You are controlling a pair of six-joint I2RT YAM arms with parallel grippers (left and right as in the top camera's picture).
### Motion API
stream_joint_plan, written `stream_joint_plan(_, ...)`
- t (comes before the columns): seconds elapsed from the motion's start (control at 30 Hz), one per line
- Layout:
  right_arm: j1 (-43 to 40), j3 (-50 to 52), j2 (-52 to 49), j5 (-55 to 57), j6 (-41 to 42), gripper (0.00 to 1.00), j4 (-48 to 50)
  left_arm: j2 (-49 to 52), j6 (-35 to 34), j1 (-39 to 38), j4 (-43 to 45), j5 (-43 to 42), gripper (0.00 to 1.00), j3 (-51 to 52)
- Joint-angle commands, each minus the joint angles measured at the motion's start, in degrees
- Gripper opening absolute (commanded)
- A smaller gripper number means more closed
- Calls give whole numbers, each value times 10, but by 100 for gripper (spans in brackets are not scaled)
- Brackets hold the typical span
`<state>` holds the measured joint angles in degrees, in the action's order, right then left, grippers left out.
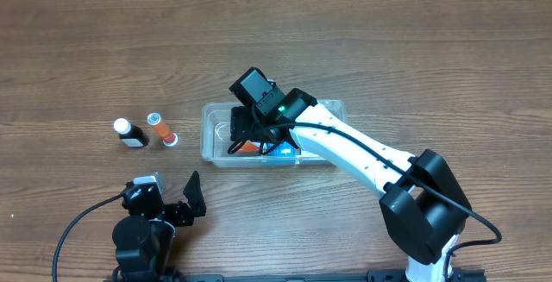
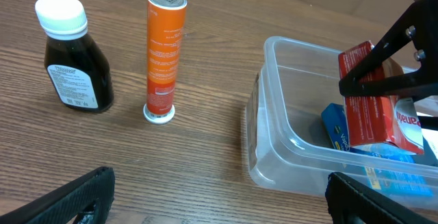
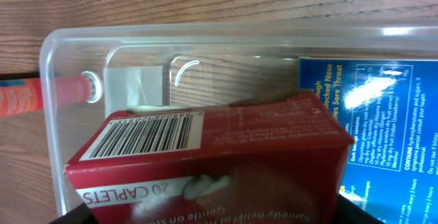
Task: Pack container
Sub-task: 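Carry the red box over the container and lower it in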
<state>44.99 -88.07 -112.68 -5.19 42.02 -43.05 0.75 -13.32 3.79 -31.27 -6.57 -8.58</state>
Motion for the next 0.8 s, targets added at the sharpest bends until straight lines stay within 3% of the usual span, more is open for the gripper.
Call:
stream_joint_plan(0.0,0,-3,5,-16,-3,71,4,-5,7,4,2,8,100,2)
stream_joint_plan(0.1,0,-3,5,-21,-7,74,5,-5,7,4,2,8,100,2)
stream_joint_plan(0.17,0,-3,5,-22,-17,82,6,-5,7,4,2,8,100,2)
stream_joint_plan(0.57,-2,-9,24,-20,-65,71,-5,-5,7,4,2,8,100,2)
stream_joint_plan(0.67,-1,-9,40,-23,-81,63,-9,-5,7,4,2,8,100,2)
stream_joint_plan(0.77,4,-9,58,-49,-111,37,-10,-5,7,4,2,8,100,2)
